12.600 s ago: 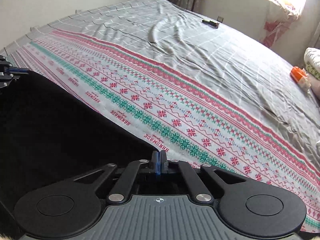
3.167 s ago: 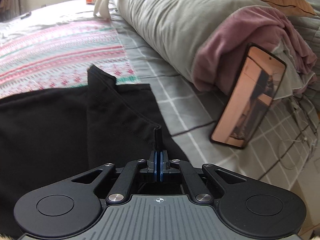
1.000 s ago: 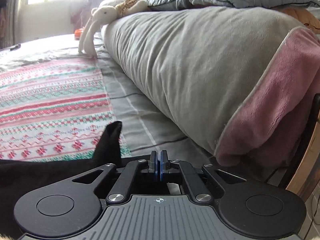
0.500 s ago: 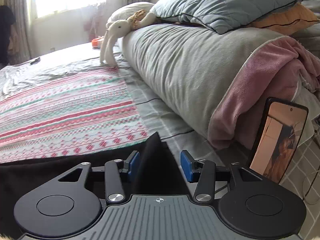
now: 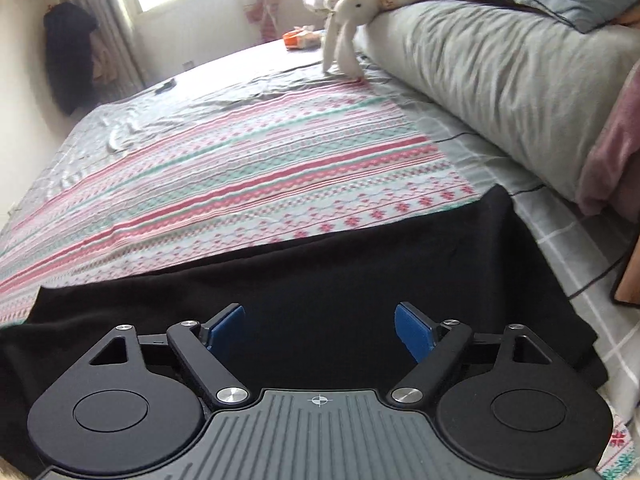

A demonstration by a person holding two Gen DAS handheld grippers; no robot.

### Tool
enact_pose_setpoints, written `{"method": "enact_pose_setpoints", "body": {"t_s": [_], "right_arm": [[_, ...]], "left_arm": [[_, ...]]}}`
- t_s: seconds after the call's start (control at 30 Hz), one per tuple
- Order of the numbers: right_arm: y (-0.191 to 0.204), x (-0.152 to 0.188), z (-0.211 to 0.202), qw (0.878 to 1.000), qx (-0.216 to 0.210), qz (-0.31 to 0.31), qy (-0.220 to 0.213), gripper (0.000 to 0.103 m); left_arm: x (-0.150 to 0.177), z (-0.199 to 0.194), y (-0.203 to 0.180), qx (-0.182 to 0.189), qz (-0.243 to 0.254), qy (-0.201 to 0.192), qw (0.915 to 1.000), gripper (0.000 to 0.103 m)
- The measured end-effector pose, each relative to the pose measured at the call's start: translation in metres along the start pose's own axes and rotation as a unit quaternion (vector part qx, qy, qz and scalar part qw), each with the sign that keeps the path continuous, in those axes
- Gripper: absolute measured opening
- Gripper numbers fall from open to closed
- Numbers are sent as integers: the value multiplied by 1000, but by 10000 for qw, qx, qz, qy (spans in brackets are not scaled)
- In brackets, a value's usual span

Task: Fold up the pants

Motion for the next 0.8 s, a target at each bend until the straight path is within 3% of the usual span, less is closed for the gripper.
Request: {"method": "enact_pose_setpoints", "body": {"t_s": [0.13, 0.23, 0.4, 0.43, 0.47, 0.53, 0.7, 0.8], "right_arm": [[47, 14, 15, 9980, -330, -497, 185, 84], [73, 23, 31, 9946, -308, -924, 356, 85], [99, 41, 55, 9822, -140, -1790, 549, 85], [101, 42, 58, 9796, -75, -1933, 544, 85], [101, 44, 60, 9774, -12, -2046, 539, 85], [100, 47, 64, 9756, 38, -2119, 577, 85], [94, 47, 66, 9782, 16, -1970, 655, 86], [92, 46, 66, 9786, 40, -1951, 649, 86]], "left_arm": [[-15, 24, 38, -75, 266, 113, 9996, 103], [-15, 46, 63, -105, 350, 395, 9986, 101], [-13, 68, 75, 28, 274, 547, 9981, 84], [-13, 67, 73, 14, 333, 531, 9980, 70], [-14, 67, 71, 0, 392, 510, 9979, 46], [-19, 63, 67, -16, 461, 361, 9983, 29], [-32, 50, 71, -251, 222, -259, 9991, 26], [-30, 60, 80, -663, 218, -242, 9973, 26]]}}
Point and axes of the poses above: each gripper's, at about its wrist camera, not at the fingertips, and z roughly the way its jaws point, y to its left, x to its underside, the point moved 10 cm from there along z, roughly the way its jaws point, and after that the axes turned 4 degrees about x, right-handed, at the moved point
